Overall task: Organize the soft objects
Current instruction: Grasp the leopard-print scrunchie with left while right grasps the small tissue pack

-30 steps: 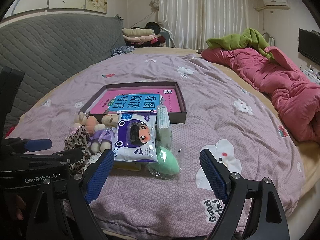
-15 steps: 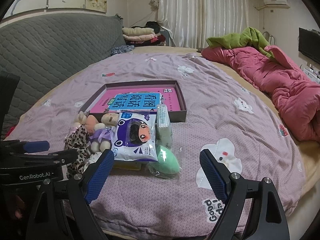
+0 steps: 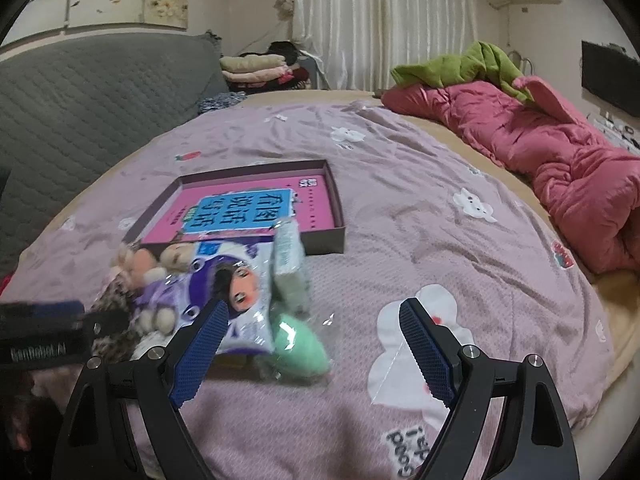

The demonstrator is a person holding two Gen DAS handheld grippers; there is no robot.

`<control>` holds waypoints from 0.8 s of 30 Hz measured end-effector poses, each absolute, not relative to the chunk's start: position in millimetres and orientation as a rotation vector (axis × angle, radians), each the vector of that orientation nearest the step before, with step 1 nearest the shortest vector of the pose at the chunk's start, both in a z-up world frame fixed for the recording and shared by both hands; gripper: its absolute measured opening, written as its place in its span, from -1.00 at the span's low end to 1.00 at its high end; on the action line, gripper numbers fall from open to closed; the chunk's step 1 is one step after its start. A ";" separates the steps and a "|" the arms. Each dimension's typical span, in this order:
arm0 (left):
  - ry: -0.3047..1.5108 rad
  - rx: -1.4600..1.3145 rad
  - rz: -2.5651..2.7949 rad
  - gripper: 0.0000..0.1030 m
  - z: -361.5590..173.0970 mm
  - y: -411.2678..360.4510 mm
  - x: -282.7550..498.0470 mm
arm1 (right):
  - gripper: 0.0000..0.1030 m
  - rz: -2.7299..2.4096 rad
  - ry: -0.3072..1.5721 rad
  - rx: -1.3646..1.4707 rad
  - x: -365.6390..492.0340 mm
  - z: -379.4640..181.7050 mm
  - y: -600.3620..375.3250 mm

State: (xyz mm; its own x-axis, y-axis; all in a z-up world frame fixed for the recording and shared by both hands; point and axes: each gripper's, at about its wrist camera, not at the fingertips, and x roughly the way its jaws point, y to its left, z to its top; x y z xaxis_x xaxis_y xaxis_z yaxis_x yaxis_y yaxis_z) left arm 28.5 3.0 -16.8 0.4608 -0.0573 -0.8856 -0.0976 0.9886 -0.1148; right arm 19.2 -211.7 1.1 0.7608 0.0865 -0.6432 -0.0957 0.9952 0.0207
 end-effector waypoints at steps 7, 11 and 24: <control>1.131 -0.148 0.025 -0.09 -31.1 1.2 35.6 | 0.71 0.150 0.790 0.020 66.9 -8.5 -215.9; 1.130 -0.181 0.005 -0.24 -34.7 7.5 38.5 | 0.71 0.149 0.806 -0.034 81.6 -17.2 -207.2; 1.130 -0.323 -0.104 -0.63 -39.8 21.6 36.1 | -0.12 0.184 0.861 -0.021 109.3 -39.3 -204.5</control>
